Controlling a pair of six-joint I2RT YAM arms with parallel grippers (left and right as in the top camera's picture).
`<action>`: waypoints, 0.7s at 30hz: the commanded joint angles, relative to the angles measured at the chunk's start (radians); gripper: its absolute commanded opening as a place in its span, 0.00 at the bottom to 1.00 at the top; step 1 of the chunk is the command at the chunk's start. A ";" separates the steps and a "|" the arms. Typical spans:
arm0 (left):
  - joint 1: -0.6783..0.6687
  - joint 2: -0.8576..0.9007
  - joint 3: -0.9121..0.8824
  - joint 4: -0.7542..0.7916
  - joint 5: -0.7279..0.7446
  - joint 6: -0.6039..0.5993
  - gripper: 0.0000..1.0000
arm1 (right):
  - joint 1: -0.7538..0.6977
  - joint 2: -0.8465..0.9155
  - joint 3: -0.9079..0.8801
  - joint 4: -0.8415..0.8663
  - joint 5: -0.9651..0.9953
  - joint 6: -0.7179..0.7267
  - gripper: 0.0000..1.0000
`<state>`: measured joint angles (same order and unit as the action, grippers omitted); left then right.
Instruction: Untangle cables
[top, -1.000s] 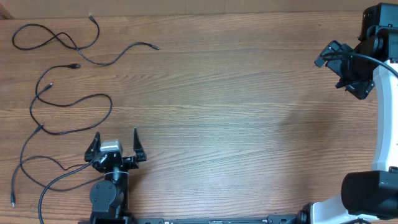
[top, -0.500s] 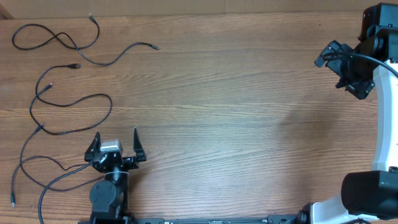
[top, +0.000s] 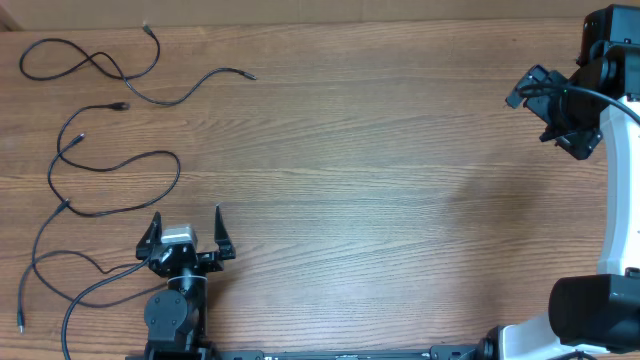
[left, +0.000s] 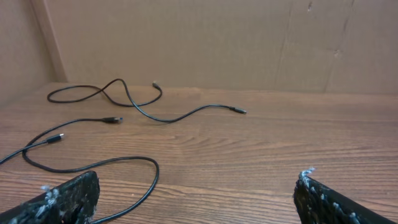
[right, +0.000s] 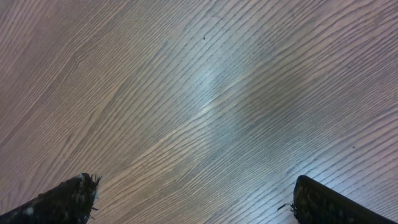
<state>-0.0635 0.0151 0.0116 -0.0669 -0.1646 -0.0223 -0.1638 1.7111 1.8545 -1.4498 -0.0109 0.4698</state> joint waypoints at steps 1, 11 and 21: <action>0.004 -0.011 -0.007 0.001 0.008 0.019 1.00 | 0.000 -0.005 -0.003 0.003 0.010 -0.004 1.00; 0.004 -0.011 -0.007 0.002 0.008 0.019 1.00 | 0.002 -0.067 -0.003 -0.002 0.077 -0.011 1.00; 0.004 -0.011 -0.007 0.002 0.008 0.019 0.99 | 0.059 -0.309 -0.150 0.179 0.077 -0.079 1.00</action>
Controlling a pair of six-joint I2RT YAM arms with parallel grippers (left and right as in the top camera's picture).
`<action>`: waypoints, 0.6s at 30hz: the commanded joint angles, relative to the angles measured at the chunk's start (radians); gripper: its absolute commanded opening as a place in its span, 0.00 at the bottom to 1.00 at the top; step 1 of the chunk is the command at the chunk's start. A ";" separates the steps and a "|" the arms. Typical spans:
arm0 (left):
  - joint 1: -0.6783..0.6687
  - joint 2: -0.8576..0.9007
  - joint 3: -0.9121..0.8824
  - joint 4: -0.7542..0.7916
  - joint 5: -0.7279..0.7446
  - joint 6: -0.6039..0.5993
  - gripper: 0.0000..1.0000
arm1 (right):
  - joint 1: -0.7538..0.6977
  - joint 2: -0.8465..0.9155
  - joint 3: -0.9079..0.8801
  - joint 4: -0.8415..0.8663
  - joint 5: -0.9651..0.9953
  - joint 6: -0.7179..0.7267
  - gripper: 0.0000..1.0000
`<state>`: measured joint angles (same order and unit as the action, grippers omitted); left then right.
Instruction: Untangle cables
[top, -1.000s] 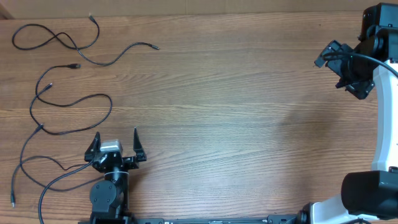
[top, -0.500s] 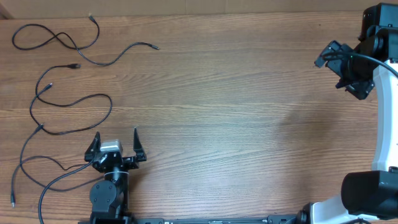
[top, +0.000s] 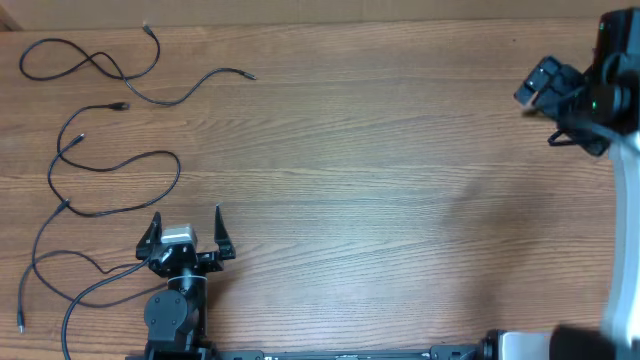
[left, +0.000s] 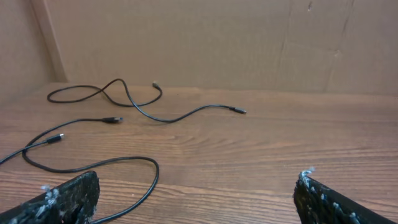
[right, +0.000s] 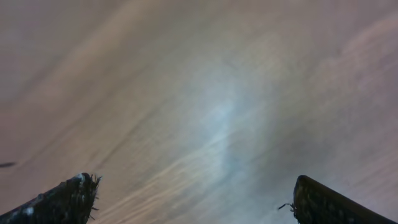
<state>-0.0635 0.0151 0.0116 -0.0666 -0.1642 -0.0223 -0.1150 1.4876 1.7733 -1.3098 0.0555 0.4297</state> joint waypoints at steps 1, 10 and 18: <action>0.004 -0.011 -0.007 0.001 0.008 0.019 1.00 | 0.010 -0.116 -0.109 0.071 0.011 -0.039 1.00; 0.004 -0.011 -0.007 0.001 0.008 0.019 1.00 | 0.010 -0.430 -0.595 0.426 0.010 -0.039 1.00; 0.004 -0.011 -0.007 0.001 0.008 0.019 1.00 | 0.010 -0.724 -0.952 0.725 -0.117 -0.193 1.00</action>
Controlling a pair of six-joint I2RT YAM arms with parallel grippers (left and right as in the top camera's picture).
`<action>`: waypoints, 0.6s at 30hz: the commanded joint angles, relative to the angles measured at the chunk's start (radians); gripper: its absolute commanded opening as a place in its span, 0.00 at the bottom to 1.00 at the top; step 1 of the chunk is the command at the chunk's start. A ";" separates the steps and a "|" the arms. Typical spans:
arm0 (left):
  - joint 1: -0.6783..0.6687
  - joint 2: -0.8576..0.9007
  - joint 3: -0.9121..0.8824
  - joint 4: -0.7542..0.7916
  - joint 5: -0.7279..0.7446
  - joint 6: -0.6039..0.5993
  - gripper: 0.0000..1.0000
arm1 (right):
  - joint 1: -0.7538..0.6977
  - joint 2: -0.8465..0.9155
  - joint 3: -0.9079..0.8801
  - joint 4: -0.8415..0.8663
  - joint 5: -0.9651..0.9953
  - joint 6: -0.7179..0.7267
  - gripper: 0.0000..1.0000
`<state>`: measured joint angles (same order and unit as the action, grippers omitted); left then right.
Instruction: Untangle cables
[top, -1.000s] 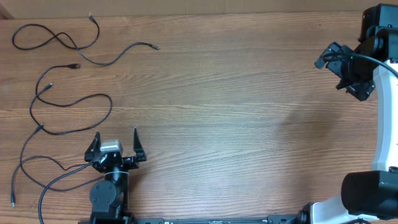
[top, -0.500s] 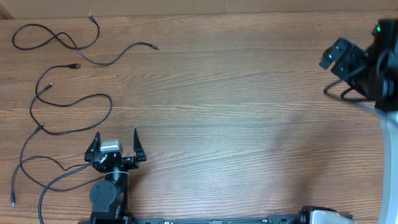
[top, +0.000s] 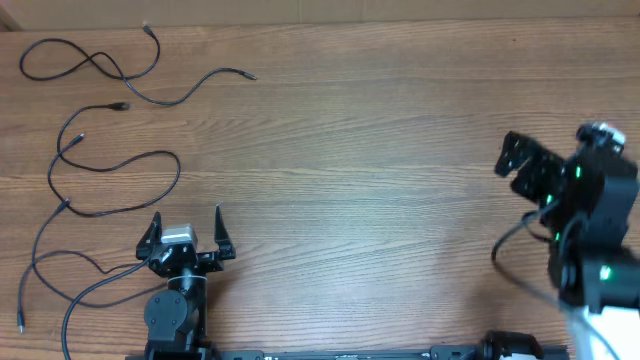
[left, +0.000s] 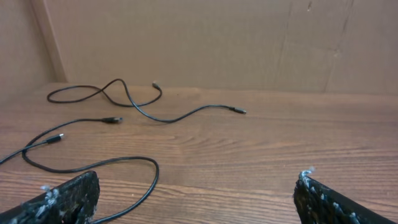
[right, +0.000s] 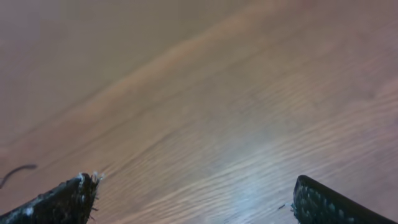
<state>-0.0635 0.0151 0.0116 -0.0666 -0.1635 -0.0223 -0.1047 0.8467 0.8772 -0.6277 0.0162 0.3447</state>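
Note:
Thin black cables lie on the wooden table at the left. One looped cable (top: 95, 65) sits at the far left corner, also in the left wrist view as the looped cable (left: 124, 99). A longer winding cable (top: 120, 165) runs down the left side toward the front edge. My left gripper (top: 187, 228) rests open near the front, just right of that cable, nothing between its fingers. My right gripper (top: 518, 165) hangs open over bare table at the right, far from the cables.
A cardboard wall (left: 217, 43) stands behind the table's far edge. The wooden tabletop (top: 380, 150) stretches between the two arms. The right arm's body (top: 590, 250) fills the right front corner.
My right arm has moved from the far right edge down toward the front and a little left. Its wrist view now shows table at a flatter angle. The left arm and cables are unchanged.
My right gripper was open high at the back right, looking straight down at bare wood. Then it was at the right edge, its view blurred. Now it hangs lower at mid right. The left gripper has stayed open beside the cables throughout.

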 joint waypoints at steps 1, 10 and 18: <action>0.004 -0.011 -0.007 0.001 0.007 0.019 1.00 | 0.000 -0.124 -0.089 0.070 -0.105 -0.151 1.00; 0.004 -0.011 -0.007 0.001 0.007 0.019 1.00 | 0.005 -0.439 -0.238 0.156 -0.115 -0.197 1.00; 0.004 -0.011 -0.007 0.001 0.007 0.019 1.00 | 0.006 -0.562 -0.304 0.156 -0.115 -0.197 1.00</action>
<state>-0.0635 0.0151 0.0116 -0.0669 -0.1608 -0.0219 -0.1036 0.3038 0.6071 -0.4721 -0.0967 0.1581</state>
